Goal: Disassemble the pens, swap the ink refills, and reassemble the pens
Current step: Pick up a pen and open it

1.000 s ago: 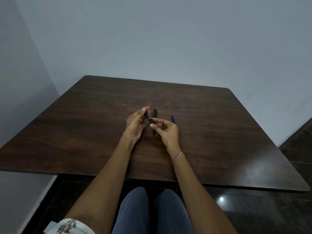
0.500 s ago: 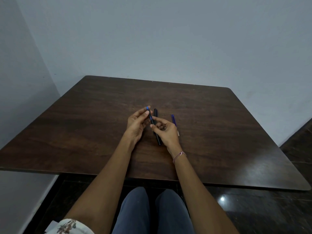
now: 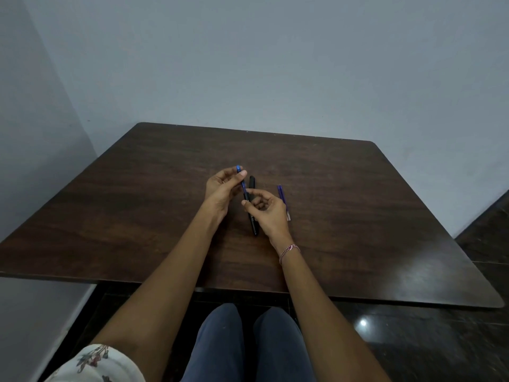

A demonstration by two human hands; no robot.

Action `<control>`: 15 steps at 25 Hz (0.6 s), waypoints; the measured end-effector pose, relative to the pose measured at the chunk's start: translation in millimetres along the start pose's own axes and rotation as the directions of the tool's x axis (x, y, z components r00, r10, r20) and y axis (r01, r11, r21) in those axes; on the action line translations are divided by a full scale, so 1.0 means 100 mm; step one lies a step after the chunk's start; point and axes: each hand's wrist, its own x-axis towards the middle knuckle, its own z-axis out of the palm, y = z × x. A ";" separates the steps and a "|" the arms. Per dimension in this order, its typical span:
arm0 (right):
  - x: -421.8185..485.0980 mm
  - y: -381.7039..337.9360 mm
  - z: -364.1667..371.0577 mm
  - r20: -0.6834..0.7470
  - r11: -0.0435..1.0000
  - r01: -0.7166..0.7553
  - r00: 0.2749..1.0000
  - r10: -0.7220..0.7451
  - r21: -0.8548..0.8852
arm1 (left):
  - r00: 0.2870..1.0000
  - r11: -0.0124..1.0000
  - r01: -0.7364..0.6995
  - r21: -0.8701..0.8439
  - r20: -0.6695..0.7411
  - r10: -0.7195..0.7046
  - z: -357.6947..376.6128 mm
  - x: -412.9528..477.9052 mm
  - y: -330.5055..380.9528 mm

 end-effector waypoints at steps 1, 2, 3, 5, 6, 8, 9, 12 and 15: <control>0.00 0.00 0.00 0.001 1.000 0.008 1.000 -0.008 0.001 | 1.000 1.000 -0.002 0.009 -0.013 0.002 0.01 0.00 0.03; 0.00 0.00 0.00 0.002 1.000 0.013 1.000 -0.013 -0.001 | 1.000 1.000 -0.005 0.005 -0.029 0.006 0.02 0.00 0.06; -0.01 0.00 0.00 0.002 1.000 0.015 1.000 -0.015 -0.005 | 0.999 1.000 -0.013 -0.009 -0.045 0.012 0.03 -0.01 0.09; -0.01 0.00 0.00 0.004 1.000 0.017 1.000 -0.017 -0.008 | 0.996 0.999 -0.042 -0.019 -0.077 0.040 0.06 -0.01 0.17; -0.02 0.00 0.00 0.006 1.000 0.018 1.000 -0.018 -0.009 | 0.993 0.998 -0.062 -0.008 -0.100 0.060 0.09 0.00 0.21; -0.02 -0.01 0.00 0.008 1.000 0.017 1.000 -0.017 -0.010 | 0.980 0.995 -0.098 -0.005 -0.174 0.096 0.14 0.03 0.30; -0.02 -0.01 0.00 0.007 1.000 0.015 1.000 -0.014 -0.011 | 0.969 0.994 -0.110 -0.017 -0.223 0.104 0.15 0.06 0.34; -0.01 0.00 0.00 -0.006 1.000 0.010 1.000 -0.010 -0.009 | 0.932 0.994 -0.108 0.012 -0.345 0.106 0.10 0.18 0.44; 0.01 0.02 0.00 -0.020 1.000 0.008 1.000 -0.008 0.006 | 0.907 0.965 0.015 0.262 -0.409 0.097 -0.09 0.27 0.42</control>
